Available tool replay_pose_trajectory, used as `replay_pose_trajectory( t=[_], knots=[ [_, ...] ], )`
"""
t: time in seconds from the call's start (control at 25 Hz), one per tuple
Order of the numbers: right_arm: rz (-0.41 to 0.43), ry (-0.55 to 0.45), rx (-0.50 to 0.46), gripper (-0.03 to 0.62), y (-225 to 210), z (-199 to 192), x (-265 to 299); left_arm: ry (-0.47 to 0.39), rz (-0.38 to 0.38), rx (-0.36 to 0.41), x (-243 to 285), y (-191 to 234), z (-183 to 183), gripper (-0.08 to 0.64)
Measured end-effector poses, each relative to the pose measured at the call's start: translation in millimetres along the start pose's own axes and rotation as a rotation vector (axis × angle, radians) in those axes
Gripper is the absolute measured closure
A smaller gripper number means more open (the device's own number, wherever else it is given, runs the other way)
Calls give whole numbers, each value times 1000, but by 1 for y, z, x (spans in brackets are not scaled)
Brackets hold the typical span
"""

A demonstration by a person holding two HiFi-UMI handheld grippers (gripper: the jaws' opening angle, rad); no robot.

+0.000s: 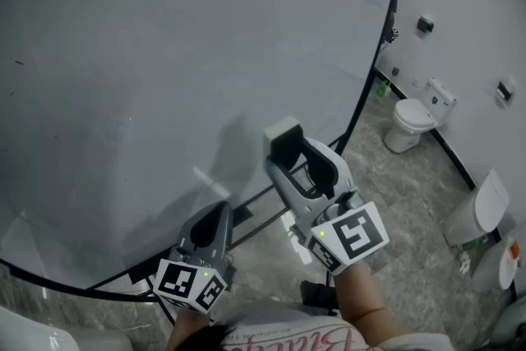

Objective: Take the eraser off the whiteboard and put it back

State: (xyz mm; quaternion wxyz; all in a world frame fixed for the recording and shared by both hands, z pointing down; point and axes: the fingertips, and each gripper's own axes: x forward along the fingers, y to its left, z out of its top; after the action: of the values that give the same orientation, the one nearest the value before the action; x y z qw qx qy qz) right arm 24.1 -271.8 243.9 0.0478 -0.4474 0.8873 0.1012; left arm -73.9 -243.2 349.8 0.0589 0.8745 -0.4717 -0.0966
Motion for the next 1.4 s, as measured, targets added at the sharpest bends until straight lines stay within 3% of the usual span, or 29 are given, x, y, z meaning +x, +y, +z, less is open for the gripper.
replay_pose_trajectory(
  t=[0.24,0.64,0.88,1.04,1.4],
  knots=[
    [1,-16,67,368,13,-27,-31,-17,8,7,-3,4,6,560],
    [13,87,117,368,26,-66,-53,-29,6,1,-6,4,7,560],
    [21,102,126,367,31,-72,-51,-28,28,33,-9,4,6,561],
    [25,126,127,367,32,-75,-51,-29,13,-20,-9,5,4,560],
    [18,164,129,367,29,-82,-48,-27,8,-5,-8,3,4,560]
  ],
)
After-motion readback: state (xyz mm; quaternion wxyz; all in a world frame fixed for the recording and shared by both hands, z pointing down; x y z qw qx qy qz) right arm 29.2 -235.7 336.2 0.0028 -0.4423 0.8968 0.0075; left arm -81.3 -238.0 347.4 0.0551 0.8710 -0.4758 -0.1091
